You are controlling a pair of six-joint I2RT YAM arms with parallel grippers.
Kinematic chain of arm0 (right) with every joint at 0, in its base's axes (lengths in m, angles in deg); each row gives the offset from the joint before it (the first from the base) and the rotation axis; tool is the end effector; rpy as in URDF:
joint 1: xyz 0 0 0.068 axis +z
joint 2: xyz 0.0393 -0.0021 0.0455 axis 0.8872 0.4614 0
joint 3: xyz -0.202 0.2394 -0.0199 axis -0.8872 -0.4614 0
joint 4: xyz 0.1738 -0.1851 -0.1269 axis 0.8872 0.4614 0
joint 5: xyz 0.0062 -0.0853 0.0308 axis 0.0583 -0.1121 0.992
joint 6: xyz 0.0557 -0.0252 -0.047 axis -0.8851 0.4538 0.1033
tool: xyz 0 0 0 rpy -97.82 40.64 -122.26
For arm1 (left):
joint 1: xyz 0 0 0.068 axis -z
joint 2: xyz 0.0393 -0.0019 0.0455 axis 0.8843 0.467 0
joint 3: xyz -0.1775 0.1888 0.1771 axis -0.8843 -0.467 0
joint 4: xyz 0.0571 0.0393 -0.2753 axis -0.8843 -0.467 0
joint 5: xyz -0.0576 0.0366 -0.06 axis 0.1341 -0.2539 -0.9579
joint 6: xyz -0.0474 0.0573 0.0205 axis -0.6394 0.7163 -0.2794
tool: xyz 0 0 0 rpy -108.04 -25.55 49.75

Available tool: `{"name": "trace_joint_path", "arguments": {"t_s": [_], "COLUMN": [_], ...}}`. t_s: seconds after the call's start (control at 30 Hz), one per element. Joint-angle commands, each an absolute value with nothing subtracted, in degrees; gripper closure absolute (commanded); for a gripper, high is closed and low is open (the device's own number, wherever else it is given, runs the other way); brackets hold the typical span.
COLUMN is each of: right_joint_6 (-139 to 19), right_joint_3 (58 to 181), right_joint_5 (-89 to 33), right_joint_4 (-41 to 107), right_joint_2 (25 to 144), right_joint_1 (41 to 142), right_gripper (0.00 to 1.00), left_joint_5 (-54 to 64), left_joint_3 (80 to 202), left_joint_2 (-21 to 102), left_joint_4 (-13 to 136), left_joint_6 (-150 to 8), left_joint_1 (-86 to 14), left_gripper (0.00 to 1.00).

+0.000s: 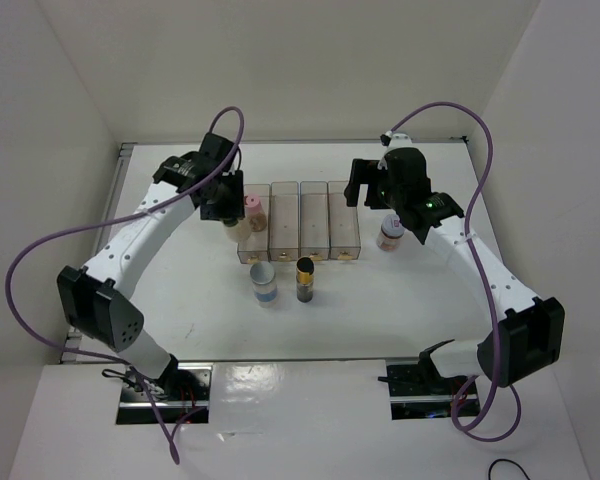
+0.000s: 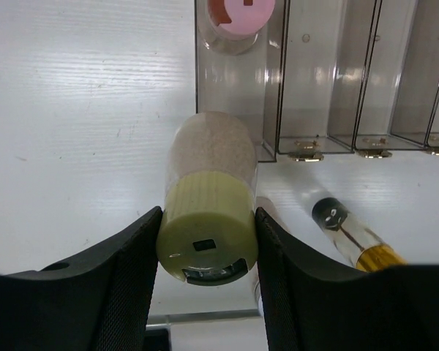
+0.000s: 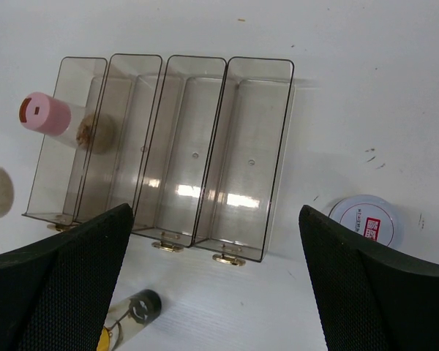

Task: Organize the condiment bottles

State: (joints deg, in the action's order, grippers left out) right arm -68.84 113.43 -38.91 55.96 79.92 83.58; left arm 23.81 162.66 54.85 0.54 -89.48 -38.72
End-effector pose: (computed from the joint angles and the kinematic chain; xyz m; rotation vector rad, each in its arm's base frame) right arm 0.3205 0.1189 0.3708 -0.0611 2.1031 0.3182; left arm 0.3397 -0.1342 0.3828 -0.2190 2.5038 -0.1521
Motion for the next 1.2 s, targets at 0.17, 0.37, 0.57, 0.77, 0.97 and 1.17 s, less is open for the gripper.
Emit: {"name": "trace_joint_path", "arguments": {"t_s": [0.17,0.37,0.57,0.77,0.97,1.17], "right_joint_6": [-69.72,-69.72,-69.72,-69.72,-70.25,-70.25], "right_joint_3": [112.29,111.76,111.24,110.71,110.09,109.57], "right_joint_5": [-38.5,-37.98,-37.98,-37.98,-38.5,-38.5], "right_joint_4": [54.29,54.29,54.29,54.29,54.29,54.29], "right_joint_2": [76.05,76.05,76.05,76.05,76.05,76.05], "right_joint_1": [83.18,83.18,83.18,83.18,83.18,83.18], "right_gripper": [0.02,0.02,0.02,0.02,0.02,0.02], "left_joint_5": [21.87,23.02,21.61,21.0,21.52,22.05], "left_joint_3": [165.27,165.8,165.8,164.05,162.64,161.58], "left_joint_2": [60.56,64.07,65.31,66.45,68.03,69.09], "left_joint_4": [7.71,8.33,10.17,11.4,11.93,12.46], "left_joint_6": [-87.38,-86.86,-86.33,-86.33,-86.33,-85.8], "left_joint_1": [-38.61,-38.61,-38.61,-38.61,-38.61,-38.61], "left_gripper": [0.57,0.57,0.57,0.57,0.57,0.54]}}
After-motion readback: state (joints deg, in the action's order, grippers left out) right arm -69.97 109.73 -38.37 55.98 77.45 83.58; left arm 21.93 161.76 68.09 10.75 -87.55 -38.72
